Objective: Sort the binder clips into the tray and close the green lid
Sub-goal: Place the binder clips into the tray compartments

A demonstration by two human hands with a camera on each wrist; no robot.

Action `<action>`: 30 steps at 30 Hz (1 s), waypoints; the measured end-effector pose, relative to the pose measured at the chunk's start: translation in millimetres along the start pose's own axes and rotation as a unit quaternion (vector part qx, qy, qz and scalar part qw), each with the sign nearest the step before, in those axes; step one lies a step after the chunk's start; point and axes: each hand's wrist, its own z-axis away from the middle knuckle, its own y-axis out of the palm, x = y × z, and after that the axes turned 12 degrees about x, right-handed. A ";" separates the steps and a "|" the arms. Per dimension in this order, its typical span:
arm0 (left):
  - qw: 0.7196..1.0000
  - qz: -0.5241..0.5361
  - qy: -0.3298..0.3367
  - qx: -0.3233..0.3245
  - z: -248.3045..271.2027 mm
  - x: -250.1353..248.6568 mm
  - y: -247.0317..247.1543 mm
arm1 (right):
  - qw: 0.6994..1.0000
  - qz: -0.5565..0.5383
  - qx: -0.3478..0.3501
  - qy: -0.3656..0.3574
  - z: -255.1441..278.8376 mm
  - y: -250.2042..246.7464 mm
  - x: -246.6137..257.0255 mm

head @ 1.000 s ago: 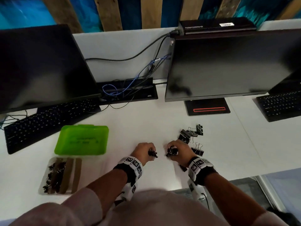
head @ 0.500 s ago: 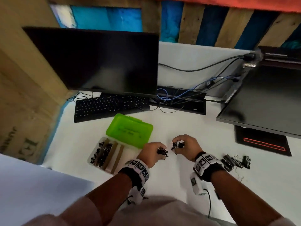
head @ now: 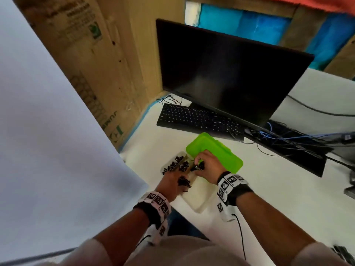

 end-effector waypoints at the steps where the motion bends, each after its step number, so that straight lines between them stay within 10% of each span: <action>1: 1.000 -0.001 -0.004 0.004 1.6 3.8 -0.6 | 1.000 0.007 0.008 -0.002 -5.3 3.5 3.2; 30: 0.998 0.011 0.058 -0.014 -1.7 13.0 5.8 | 0.991 0.094 0.060 -0.077 -17.6 19.5 -21.6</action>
